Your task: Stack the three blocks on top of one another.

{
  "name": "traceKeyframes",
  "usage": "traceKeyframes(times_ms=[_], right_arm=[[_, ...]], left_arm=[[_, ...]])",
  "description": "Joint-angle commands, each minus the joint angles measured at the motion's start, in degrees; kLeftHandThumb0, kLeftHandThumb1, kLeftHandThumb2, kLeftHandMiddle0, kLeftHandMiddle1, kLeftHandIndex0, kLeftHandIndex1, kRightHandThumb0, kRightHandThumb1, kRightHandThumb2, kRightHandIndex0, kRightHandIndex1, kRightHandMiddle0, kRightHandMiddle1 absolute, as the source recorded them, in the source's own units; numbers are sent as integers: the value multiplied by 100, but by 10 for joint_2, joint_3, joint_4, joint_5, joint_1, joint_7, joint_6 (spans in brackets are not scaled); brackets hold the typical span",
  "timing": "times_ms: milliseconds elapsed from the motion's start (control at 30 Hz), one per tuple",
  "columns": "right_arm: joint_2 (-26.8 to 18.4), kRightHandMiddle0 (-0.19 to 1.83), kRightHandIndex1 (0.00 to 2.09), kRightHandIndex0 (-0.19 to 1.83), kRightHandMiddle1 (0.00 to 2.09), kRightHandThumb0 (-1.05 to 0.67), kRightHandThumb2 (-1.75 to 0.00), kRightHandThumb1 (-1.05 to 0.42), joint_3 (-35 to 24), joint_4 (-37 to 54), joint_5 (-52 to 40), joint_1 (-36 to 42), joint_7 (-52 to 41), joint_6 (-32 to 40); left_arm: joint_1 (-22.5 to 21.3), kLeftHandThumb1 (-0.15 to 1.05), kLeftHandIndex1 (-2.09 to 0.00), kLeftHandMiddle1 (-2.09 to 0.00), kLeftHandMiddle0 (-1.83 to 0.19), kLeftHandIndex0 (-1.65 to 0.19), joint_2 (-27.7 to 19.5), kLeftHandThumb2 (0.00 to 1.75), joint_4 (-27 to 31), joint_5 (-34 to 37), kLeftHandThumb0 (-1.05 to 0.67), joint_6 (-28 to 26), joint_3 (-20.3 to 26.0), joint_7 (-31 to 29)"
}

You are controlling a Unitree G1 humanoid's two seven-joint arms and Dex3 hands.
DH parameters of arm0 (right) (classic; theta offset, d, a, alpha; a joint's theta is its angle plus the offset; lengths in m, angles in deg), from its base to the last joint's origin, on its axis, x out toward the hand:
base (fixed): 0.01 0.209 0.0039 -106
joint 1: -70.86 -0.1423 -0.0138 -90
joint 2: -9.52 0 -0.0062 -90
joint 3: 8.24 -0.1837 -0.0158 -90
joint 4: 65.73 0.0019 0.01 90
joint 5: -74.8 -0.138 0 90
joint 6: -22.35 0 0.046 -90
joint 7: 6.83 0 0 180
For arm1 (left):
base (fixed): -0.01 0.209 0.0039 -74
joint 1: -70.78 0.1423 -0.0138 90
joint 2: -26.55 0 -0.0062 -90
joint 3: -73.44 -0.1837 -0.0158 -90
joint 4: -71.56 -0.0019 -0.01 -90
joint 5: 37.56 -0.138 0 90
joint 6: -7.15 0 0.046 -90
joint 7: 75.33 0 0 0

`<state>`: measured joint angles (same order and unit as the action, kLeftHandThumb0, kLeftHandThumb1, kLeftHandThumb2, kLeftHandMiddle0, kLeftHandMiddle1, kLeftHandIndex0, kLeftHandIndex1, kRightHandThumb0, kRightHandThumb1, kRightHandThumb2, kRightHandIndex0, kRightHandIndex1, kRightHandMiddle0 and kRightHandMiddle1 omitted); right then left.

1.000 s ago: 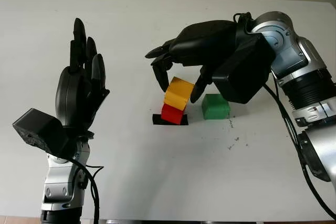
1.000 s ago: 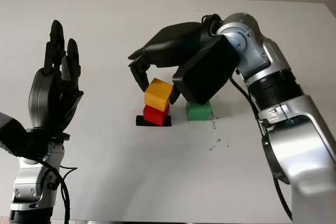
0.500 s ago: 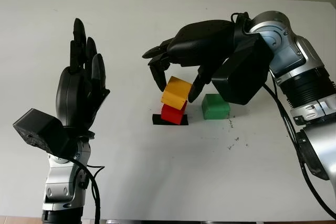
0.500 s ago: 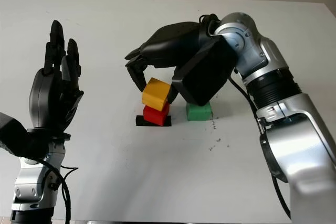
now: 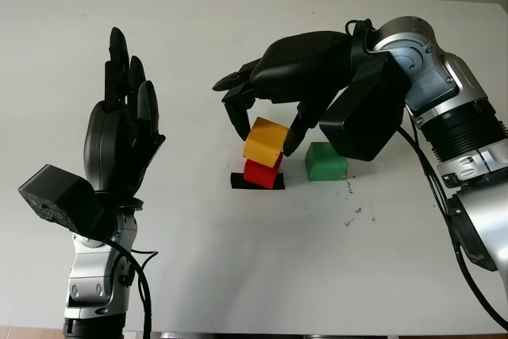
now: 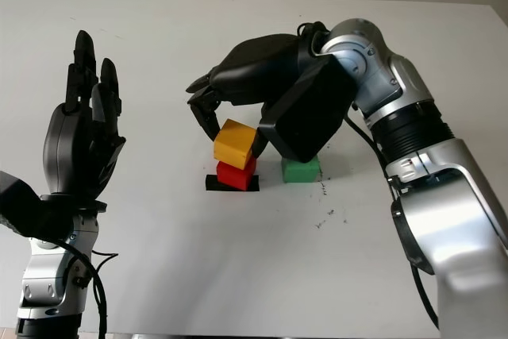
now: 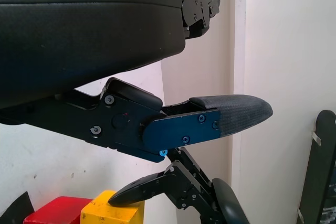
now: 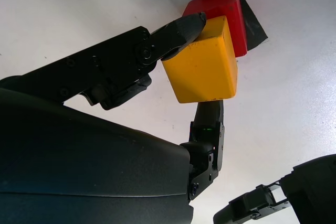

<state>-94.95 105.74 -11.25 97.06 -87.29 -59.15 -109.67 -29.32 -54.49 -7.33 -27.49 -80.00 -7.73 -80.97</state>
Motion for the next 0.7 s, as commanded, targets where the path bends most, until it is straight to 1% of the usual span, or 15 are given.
traceKeyframes(times_ms=[0,433,667], right_arm=[[-1,34,5,14,150,-41,-5,-95,1,3,-4,-1,-4,3],[-2,34,5,12,150,-42,-5,-95,1,5,-10,8,-17,11],[-3,34,5,12,148,-43,-6,-95,3,9,-10,11,-19,-1]], left_arm=[[8,105,0,0,19,19,3,58,6,0,-75,4,-2,0],[11,105,0,0,19,19,4,58,10,0,-75,1,-3,0],[11,105,0,0,19,19,3,59,12,1,-75,-1,-5,-2]])
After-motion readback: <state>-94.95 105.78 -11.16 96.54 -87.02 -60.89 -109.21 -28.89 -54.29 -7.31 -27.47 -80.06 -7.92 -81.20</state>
